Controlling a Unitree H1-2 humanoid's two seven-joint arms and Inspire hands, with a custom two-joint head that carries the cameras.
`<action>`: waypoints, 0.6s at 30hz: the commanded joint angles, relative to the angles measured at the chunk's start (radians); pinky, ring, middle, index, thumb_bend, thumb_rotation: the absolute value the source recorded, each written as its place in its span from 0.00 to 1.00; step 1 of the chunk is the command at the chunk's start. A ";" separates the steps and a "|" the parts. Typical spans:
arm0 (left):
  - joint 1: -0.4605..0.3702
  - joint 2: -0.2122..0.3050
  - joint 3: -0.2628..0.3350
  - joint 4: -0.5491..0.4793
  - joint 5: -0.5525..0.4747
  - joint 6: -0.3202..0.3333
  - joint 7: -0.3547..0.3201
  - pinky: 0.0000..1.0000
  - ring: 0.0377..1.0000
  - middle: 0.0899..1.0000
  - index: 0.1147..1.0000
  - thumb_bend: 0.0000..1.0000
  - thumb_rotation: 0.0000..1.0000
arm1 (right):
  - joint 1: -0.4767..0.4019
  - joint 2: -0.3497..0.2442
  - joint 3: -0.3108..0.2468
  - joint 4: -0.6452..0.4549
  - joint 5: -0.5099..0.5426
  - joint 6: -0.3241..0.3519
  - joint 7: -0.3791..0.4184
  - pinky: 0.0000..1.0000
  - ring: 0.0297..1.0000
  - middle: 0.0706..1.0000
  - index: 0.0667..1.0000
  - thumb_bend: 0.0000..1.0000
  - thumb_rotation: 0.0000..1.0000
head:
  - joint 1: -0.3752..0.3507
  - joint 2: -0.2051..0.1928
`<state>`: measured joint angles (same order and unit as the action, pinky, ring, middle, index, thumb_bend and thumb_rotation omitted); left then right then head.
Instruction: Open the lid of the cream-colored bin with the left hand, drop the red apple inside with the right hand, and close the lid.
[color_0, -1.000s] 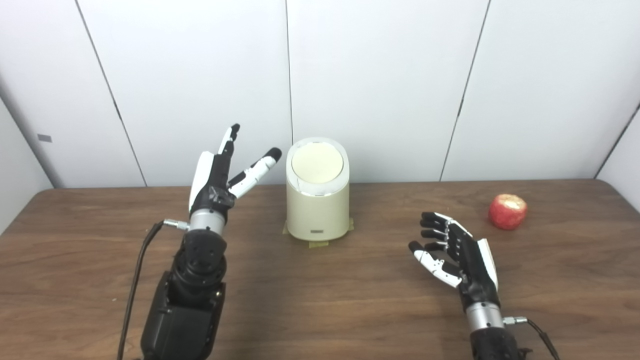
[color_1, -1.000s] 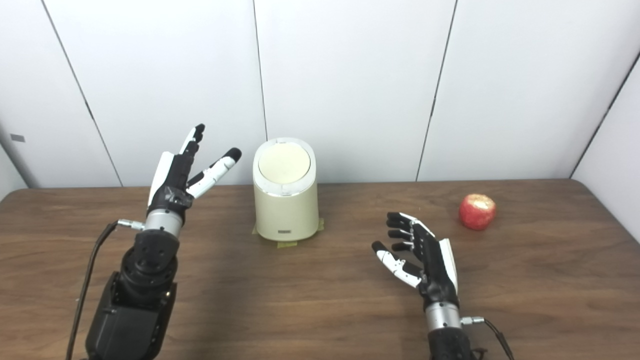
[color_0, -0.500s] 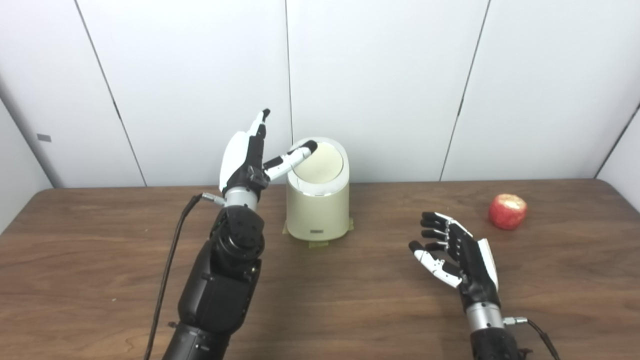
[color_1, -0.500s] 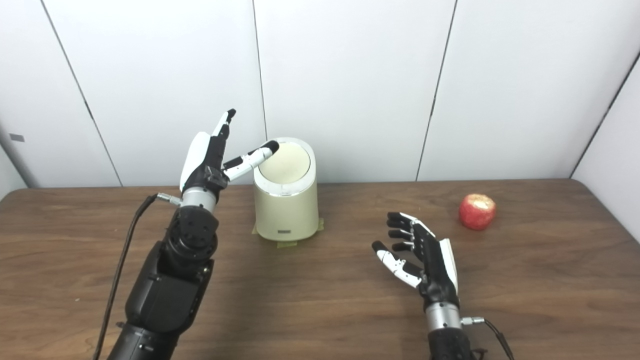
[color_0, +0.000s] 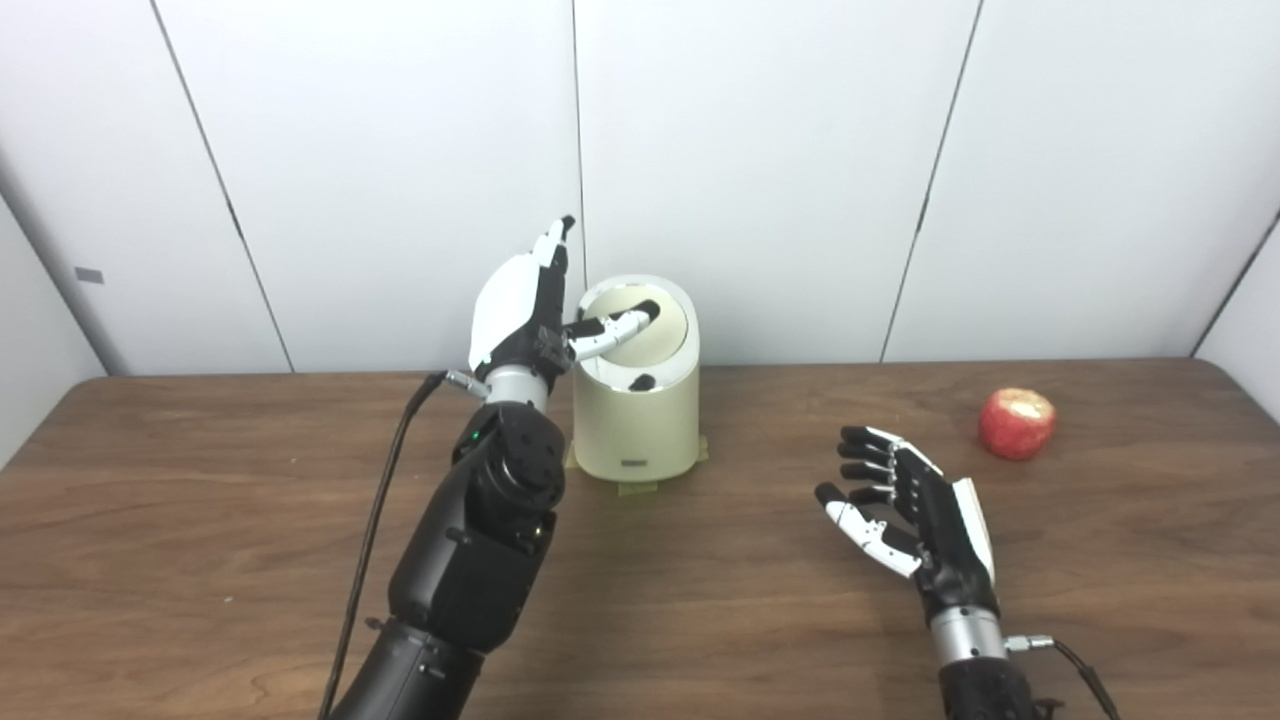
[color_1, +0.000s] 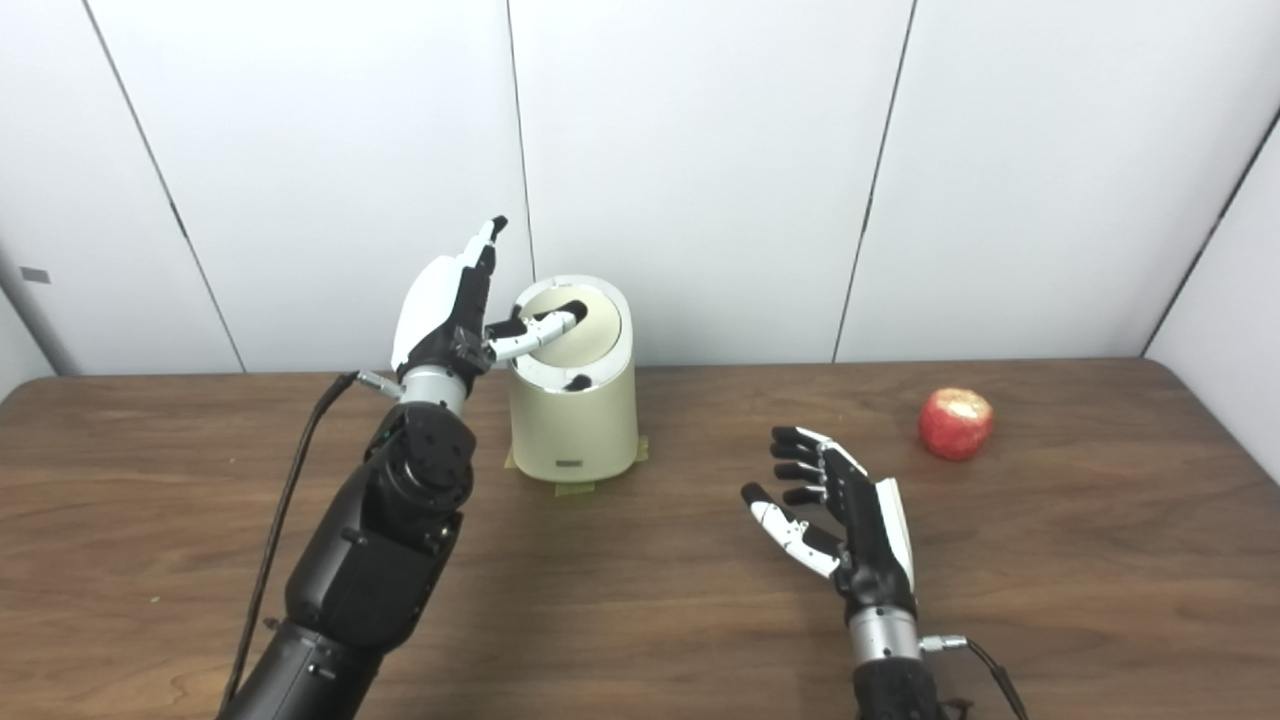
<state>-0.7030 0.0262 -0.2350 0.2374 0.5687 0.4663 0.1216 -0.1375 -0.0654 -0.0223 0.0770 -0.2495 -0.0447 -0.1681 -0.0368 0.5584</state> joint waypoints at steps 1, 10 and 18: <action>-0.069 0.004 -0.011 -0.004 0.045 -0.025 0.043 1.00 1.00 1.00 1.00 0.72 0.33 | -0.022 0.005 0.001 -0.033 -0.003 -0.015 -0.008 0.59 0.69 0.70 0.70 0.24 0.23 | -0.003 0.001; -0.094 0.030 -0.067 0.073 0.138 -0.055 0.102 1.00 1.00 1.00 1.00 0.74 0.23 | -0.017 0.004 0.008 -0.029 -0.004 -0.030 -0.006 0.59 0.68 0.70 0.70 0.25 0.27 | -0.011 -0.006; -0.123 0.041 -0.098 0.139 0.194 -0.046 0.134 1.00 1.00 1.00 1.00 0.72 0.19 | -0.015 0.008 0.011 -0.030 0.013 -0.028 0.003 0.62 0.70 0.72 0.71 0.25 0.25 | -0.016 -0.007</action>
<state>-0.7520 0.0602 -0.3246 0.3817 0.7257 0.4273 0.2321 -0.1348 -0.0638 -0.0148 0.0740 -0.2456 -0.0429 -0.1658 -0.0522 0.5507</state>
